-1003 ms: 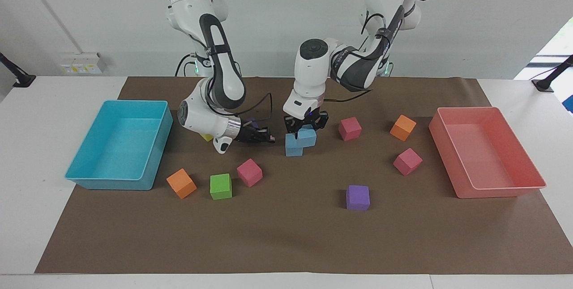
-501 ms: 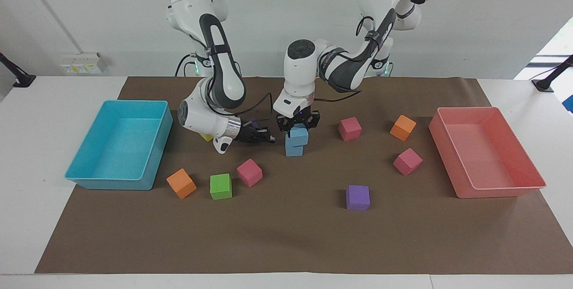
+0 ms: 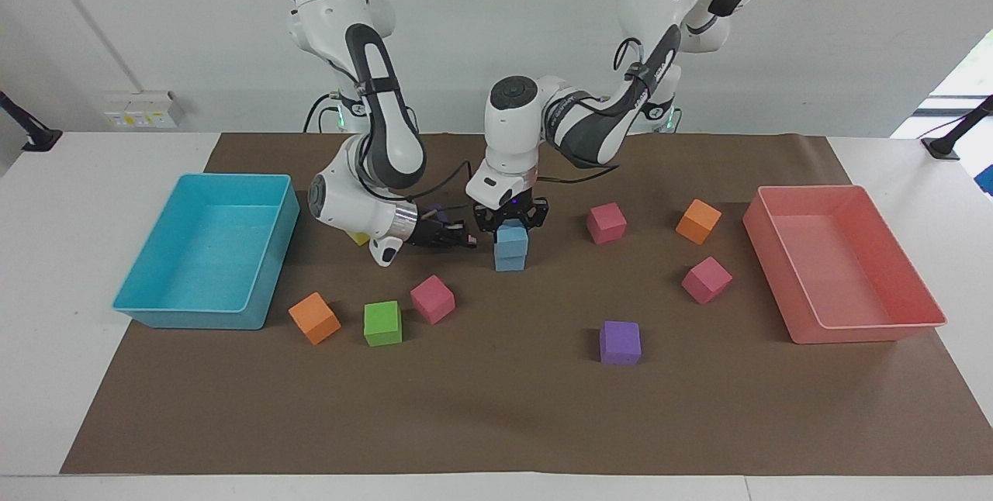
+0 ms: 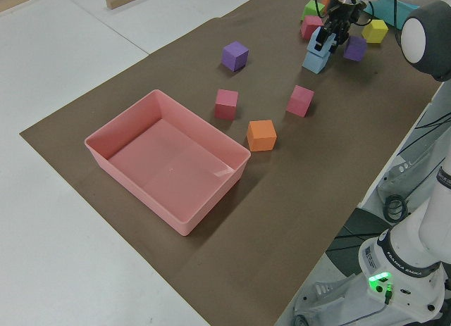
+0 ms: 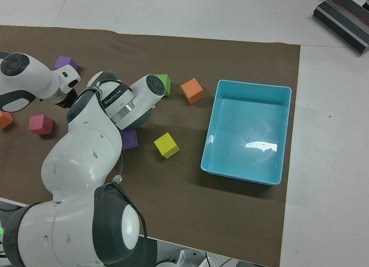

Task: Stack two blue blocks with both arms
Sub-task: 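Lower the held cube onto the center light-blue cube with the left gripper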

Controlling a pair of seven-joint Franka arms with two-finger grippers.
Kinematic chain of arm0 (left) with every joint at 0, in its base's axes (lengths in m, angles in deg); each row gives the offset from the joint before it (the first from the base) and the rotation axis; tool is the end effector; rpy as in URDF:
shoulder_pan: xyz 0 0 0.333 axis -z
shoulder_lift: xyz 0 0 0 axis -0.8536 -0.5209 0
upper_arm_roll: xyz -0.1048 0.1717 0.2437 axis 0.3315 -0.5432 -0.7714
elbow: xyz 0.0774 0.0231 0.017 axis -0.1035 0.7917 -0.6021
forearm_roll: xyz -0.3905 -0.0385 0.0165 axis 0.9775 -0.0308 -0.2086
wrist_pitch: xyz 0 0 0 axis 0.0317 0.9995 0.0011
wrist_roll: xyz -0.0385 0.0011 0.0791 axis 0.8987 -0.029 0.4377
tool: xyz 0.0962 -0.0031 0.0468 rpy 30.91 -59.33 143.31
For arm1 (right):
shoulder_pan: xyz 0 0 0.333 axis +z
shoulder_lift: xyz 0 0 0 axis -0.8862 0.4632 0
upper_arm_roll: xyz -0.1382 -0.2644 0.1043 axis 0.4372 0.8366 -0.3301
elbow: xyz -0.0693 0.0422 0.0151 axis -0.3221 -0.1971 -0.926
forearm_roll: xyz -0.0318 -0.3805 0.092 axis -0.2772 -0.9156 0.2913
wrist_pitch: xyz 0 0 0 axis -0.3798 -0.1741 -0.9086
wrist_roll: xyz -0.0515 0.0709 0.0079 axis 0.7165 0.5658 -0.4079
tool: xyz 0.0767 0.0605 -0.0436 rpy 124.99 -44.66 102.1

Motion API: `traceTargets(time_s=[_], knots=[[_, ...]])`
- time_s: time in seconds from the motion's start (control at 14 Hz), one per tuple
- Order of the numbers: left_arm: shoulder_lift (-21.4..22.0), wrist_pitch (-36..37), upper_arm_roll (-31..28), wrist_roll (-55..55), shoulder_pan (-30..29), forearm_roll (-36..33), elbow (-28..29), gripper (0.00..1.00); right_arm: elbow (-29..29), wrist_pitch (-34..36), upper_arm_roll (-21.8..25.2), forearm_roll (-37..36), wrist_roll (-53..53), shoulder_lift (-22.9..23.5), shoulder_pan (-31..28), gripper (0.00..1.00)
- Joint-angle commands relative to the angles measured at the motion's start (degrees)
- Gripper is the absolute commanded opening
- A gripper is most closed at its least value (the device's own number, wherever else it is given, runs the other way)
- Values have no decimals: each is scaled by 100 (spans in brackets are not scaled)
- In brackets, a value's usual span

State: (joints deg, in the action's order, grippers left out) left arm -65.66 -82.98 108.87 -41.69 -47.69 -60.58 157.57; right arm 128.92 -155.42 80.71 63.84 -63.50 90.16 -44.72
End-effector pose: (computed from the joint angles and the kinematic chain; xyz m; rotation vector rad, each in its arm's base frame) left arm 0.4831 -0.4518 0.3772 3.1304 0.0587 0.1437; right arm 0.5415 0.1929 0.2616 -2.3378 0.1316 0.2736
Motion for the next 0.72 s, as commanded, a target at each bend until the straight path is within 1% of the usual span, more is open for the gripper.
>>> traceTargets(time_s=[0.0,0.64], knots=[[-112,-23,10,-97,51,-130,-127,0,100,10,-24,235,-147,-89,-37,0],[-94,12,72,-36,42,-121,-47,0,109,1,-24,235,-138,-98,-37,0]])
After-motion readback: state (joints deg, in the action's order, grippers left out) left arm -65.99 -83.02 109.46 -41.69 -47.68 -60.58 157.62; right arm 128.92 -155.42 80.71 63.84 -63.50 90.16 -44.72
